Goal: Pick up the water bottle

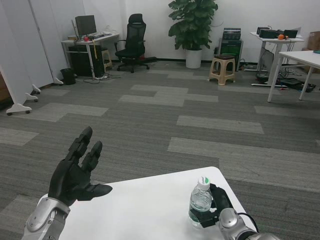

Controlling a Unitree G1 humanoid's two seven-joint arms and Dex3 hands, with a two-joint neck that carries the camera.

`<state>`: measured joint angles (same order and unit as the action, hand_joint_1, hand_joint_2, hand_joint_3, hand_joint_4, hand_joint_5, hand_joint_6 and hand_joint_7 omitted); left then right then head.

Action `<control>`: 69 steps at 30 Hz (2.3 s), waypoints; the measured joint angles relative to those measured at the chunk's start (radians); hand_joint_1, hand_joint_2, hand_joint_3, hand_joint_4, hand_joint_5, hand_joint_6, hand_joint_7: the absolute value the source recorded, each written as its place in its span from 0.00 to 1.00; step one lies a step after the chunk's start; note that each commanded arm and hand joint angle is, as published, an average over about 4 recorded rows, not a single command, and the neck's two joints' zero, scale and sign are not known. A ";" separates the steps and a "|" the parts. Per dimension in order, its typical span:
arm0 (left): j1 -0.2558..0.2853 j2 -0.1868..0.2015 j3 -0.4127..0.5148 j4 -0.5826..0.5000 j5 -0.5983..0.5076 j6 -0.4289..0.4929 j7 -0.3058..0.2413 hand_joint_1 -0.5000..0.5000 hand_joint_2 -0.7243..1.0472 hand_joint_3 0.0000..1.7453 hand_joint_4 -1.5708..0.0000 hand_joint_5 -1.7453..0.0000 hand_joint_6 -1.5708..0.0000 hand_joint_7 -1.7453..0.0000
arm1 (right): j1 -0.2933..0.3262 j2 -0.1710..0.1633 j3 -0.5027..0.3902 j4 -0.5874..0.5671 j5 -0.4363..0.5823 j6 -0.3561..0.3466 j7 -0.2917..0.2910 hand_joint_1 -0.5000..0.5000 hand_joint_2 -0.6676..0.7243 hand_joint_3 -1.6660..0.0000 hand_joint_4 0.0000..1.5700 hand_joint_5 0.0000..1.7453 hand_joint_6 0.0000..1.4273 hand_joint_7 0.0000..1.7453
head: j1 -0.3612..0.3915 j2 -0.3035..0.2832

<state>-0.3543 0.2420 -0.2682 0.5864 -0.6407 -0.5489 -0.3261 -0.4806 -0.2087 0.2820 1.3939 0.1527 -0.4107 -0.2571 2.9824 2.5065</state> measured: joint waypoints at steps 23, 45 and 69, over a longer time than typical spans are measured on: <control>0.001 -0.001 0.000 0.000 0.000 -0.001 0.000 0.00 0.60 0.05 1.00 1.00 1.00 1.00 | 0.089 -0.083 -0.041 -0.171 -0.011 0.002 0.137 0.04 0.09 0.14 0.87 0.94 0.92 0.77 | -0.002 -0.004; 0.004 -0.001 0.000 0.000 0.000 -0.003 0.000 0.00 0.60 0.05 1.00 1.00 1.00 1.00 | 0.185 -0.139 -0.105 -0.476 -0.014 0.008 0.158 0.04 0.09 0.19 0.77 0.93 0.90 0.73 | -0.002 -0.009; 0.004 -0.002 -0.002 0.000 -0.003 -0.004 0.000 0.00 0.60 0.05 1.00 1.00 1.00 1.00 | 0.329 -0.242 -0.182 -0.898 -0.022 0.057 0.208 0.07 0.10 0.24 0.72 0.89 0.90 0.72 | -0.005 -0.016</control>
<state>-0.3500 0.2404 -0.2697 0.5866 -0.6437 -0.5524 -0.3262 -0.1518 -0.4508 0.1003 0.4957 0.1311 -0.3536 -0.0491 2.9778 2.4905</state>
